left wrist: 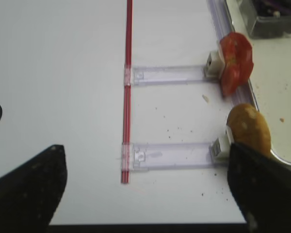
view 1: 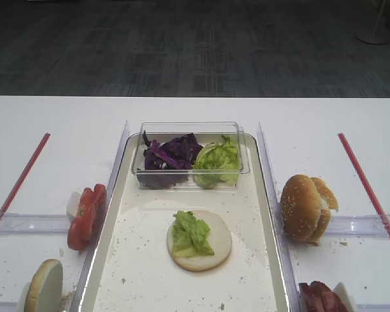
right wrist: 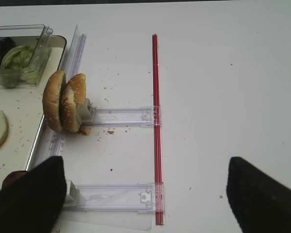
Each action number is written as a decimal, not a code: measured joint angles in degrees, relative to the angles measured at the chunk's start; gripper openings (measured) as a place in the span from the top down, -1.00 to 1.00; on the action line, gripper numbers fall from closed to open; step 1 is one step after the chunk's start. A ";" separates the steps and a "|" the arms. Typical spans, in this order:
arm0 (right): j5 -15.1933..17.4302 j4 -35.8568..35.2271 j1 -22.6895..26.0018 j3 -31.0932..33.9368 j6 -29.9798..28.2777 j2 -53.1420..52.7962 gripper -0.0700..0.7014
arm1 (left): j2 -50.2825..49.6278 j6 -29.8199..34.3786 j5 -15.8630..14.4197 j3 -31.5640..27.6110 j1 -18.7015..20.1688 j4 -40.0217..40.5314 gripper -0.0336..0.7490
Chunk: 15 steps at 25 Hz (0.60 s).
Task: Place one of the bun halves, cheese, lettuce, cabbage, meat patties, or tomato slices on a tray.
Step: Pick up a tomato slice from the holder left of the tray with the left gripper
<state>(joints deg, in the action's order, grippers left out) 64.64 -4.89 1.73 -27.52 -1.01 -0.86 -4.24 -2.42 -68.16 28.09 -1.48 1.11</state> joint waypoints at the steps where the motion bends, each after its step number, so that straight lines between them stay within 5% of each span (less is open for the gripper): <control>1: 0.00 0.00 0.00 0.00 0.00 0.00 -0.94 | -2.58 0.00 0.00 0.00 0.00 0.00 -0.67; 15: 0.00 0.00 0.00 0.00 0.00 0.00 -0.94 | -40.22 0.49 1.20 0.00 0.00 0.00 -0.67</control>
<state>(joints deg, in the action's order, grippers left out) 64.64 -4.89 1.73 -27.52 -1.01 -0.86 -44.46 -1.93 -66.96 28.09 -1.48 1.11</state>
